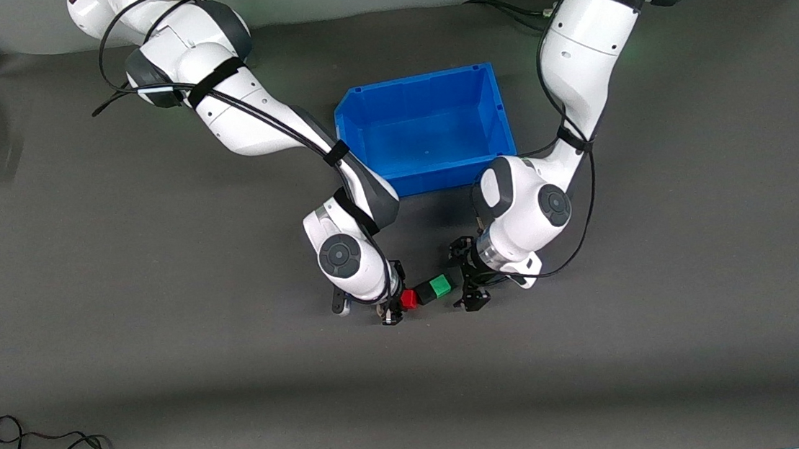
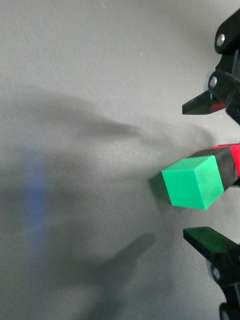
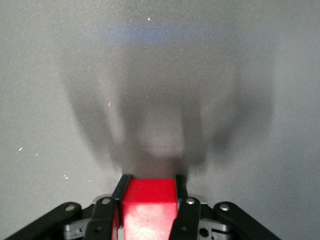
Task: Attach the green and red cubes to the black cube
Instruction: 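Open both grippers and lift them away from the joined cubes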
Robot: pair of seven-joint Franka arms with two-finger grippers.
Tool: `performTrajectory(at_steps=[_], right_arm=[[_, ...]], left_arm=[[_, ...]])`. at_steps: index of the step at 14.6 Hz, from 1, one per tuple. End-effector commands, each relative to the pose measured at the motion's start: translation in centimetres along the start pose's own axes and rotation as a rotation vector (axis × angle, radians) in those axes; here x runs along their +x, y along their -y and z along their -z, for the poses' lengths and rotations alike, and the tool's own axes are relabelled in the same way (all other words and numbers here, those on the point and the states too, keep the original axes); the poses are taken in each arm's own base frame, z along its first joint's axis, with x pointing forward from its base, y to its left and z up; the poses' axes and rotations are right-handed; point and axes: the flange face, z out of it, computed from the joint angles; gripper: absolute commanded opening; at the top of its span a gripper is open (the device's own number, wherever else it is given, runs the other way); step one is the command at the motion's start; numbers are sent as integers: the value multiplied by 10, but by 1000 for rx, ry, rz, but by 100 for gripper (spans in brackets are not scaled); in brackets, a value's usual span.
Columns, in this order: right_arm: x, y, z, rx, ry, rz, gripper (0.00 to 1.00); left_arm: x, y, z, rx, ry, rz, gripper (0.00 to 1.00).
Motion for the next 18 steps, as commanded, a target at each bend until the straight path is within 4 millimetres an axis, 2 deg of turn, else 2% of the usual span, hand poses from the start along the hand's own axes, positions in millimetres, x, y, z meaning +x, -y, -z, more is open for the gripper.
performTrajectory(at_steps=[1,4,6,8,10,14,16,18], right_arm=[[9,3,-15,-5,-35,110,99],[8,5,-13,-2,-32,143,100],[6,8,-4,9,-25,147,100],[11,20,21,8,-20,171,100],[16,30,60,-22,-27,212,100],[25,43,163,-66,-32,344,100],[30,39,217,-89,-35,411,100],[56,42,272,-120,-36,475,100]], left_arm=[[7,-8,12,-8,-9,-9,100],[11,-12,16,3,-9,-2,100],[18,-22,28,20,-20,-8,100],[32,-42,59,56,-44,-30,100],[48,-57,95,125,-37,-103,100],[102,-79,174,233,-82,-324,100],[135,-86,234,330,-123,-495,100],[162,-89,301,393,-155,-662,100]])
